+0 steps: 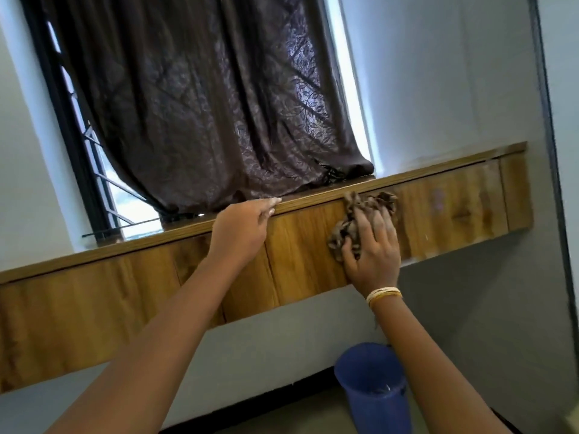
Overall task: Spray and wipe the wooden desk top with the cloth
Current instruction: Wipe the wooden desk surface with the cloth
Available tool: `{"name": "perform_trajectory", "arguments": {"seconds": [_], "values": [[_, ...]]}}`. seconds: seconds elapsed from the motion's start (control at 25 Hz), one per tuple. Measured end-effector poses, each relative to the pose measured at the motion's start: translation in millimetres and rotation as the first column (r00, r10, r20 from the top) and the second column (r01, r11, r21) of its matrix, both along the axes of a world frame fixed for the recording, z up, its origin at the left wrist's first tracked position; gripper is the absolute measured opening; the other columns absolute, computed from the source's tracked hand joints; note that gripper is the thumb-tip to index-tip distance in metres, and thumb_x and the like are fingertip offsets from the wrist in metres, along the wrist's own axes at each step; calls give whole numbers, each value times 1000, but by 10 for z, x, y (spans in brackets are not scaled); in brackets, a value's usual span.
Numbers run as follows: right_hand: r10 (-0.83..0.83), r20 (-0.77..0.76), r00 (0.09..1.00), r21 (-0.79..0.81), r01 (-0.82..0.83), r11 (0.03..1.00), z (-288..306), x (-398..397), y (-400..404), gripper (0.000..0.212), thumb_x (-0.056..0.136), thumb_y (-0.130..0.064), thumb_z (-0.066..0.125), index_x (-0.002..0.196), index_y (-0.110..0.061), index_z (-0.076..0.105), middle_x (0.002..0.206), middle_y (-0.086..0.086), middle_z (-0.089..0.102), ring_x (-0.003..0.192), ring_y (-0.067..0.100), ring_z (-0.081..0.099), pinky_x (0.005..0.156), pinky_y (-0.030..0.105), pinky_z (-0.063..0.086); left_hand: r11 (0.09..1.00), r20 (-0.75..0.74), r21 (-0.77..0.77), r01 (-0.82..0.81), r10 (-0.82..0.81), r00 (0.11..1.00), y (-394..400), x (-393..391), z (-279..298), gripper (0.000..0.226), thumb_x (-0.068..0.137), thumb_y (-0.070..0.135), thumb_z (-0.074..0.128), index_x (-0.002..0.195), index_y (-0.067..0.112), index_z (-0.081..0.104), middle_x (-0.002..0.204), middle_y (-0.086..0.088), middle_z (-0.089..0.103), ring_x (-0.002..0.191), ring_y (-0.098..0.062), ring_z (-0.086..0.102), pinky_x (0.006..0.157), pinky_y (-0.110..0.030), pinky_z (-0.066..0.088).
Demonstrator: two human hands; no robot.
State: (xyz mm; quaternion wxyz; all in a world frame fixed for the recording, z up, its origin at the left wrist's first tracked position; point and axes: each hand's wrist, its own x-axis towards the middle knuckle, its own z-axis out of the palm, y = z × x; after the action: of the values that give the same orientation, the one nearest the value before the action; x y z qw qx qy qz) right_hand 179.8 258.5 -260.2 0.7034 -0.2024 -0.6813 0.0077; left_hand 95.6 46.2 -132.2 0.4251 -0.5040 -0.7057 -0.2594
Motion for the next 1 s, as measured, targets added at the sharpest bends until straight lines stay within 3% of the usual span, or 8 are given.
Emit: {"name": "perform_trajectory", "arguments": {"seconds": [0.16,0.32,0.4,0.56,0.64,0.76,0.84,1.0], "values": [[-51,-166,985,-319,-5,948,168,-132,-286,62,94,-37,42,151,-16,34,158,16,27,146,38,22,118,51,25,998,39,-59,10,-7,999,228,29,65,31,99,24,50,127,29,64,119,2,70,104,-16,66,82,-28,50],[-7,153,988,206,-25,978,84,-97,-208,55,89,-39,54,142,-22,50,147,15,45,143,36,31,116,51,28,996,41,-83,40,-37,998,516,93,108,32,99,24,49,126,30,64,119,2,70,106,-20,65,87,-34,53],[-43,182,982,270,-8,963,10,36,49,53,88,-39,54,138,-22,53,140,14,52,139,35,36,111,53,36,997,24,-64,53,-51,998,641,164,92,32,99,26,48,127,30,64,119,1,70,106,-22,66,87,-38,54],[-34,-75,997,-120,25,992,-40,165,322,59,90,-34,46,147,-19,42,153,14,37,145,35,27,115,51,30,998,-34,4,58,-58,998,712,249,28,31,100,25,49,127,27,64,116,-1,71,100,-21,68,82,-35,55],[-44,-120,992,-177,23,984,-19,119,200,61,92,-35,45,150,-19,37,158,11,29,147,34,21,118,49,25,999,-55,8,31,-30,998,710,258,30,31,100,27,49,127,31,63,114,-1,72,98,-22,68,75,-33,52],[18,109,994,162,-35,986,-148,2,-79,59,91,-38,50,146,-19,45,154,12,38,146,34,25,118,51,24,998,-50,-39,-39,37,998,747,266,63,31,100,34,46,127,39,61,109,1,73,95,-25,66,64,-30,42],[-38,281,959,413,-85,907,-231,1,-63,55,90,-41,53,140,-20,51,144,13,49,140,36,36,115,52,30,993,-73,-100,-61,54,996,801,277,127,32,100,37,44,127,43,59,109,2,73,96,-25,65,65,-31,44],[-102,271,957,443,-30,896,-104,122,338,55,89,-45,49,139,-22,47,142,14,51,138,35,39,117,49,27,985,-84,-167,-48,34,996,825,251,178,34,101,40,40,131,47,54,106,5,73,90,-21,66,59,-29,45]]}}
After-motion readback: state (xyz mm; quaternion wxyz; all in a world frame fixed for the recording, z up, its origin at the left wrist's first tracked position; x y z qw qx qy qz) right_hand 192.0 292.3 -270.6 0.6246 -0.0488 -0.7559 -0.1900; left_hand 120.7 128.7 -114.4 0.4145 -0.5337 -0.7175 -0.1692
